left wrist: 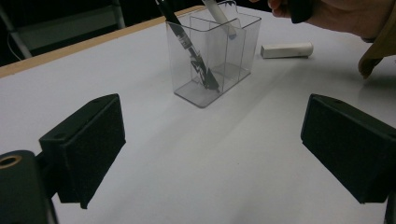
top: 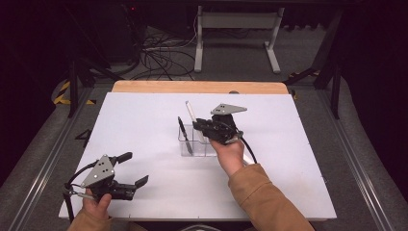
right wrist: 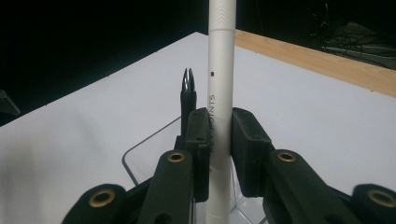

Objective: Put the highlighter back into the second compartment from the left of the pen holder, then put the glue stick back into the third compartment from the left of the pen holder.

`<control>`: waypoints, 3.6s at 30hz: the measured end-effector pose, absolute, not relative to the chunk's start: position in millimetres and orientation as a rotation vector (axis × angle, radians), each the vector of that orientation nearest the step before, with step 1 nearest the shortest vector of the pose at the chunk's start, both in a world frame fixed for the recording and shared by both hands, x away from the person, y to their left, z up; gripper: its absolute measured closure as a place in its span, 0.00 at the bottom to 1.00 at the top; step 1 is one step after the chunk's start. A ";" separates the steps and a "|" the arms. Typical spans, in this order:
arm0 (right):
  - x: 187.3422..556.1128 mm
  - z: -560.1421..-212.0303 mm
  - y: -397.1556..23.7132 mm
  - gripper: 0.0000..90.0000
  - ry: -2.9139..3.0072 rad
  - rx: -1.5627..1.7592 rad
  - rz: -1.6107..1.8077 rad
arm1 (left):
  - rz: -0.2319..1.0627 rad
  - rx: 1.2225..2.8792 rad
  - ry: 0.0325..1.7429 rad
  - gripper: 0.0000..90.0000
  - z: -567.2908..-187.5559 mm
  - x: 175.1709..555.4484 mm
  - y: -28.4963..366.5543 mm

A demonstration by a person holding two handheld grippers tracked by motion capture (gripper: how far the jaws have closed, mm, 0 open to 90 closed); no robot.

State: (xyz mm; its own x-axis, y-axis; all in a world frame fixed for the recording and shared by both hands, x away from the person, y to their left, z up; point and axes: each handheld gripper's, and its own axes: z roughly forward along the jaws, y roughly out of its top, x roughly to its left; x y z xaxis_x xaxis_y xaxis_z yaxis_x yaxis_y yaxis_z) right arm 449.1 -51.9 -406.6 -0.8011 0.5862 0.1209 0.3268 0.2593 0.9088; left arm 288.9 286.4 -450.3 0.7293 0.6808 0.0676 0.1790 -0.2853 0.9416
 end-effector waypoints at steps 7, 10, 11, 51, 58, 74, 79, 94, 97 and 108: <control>447.1 -411.8 -52.0 0.87 2.303 0.850 1.559 | 0.568 1.830 0.672 0.08 -450.4 288.9 286.1; 445.7 -414.4 -51.7 0.87 2.310 0.851 1.559 | 0.568 1.829 0.672 0.08 -450.3 288.9 286.4; 445.4 -415.4 -51.5 0.87 2.315 0.847 1.557 | 0.569 1.830 0.672 0.08 -450.2 288.8 286.4; 418.9 -361.8 -86.1 0.09 2.254 0.691 1.511 | 0.567 1.829 0.669 0.08 -450.1 290.1 284.9; 418.4 -357.6 -94.8 0.08 2.242 0.696 1.521 | 0.561 1.825 0.675 0.08 -450.5 289.7 285.5; 411.6 -358.9 -130.8 0.08 2.283 0.778 1.413 | 0.573 1.829 0.672 0.08 -449.9 289.0 284.9; 405.9 -363.1 -143.3 0.09 2.283 0.799 1.400 | 0.568 1.825 0.674 0.08 -449.6 289.8 284.3; 394.9 -380.5 -171.0 0.10 2.311 0.842 1.308 | 0.576 1.788 0.690 0.06 -447.6 290.7 283.4; 393.5 -382.6 -174.1 0.08 2.323 0.841 1.293 | 0.576 1.786 0.674 0.07 -446.9 288.9 281.6; 386.0 -402.2 -186.4 0.02 2.383 0.870 1.203 | 0.615 1.796 0.704 0.05 -447.1 290.8 282.6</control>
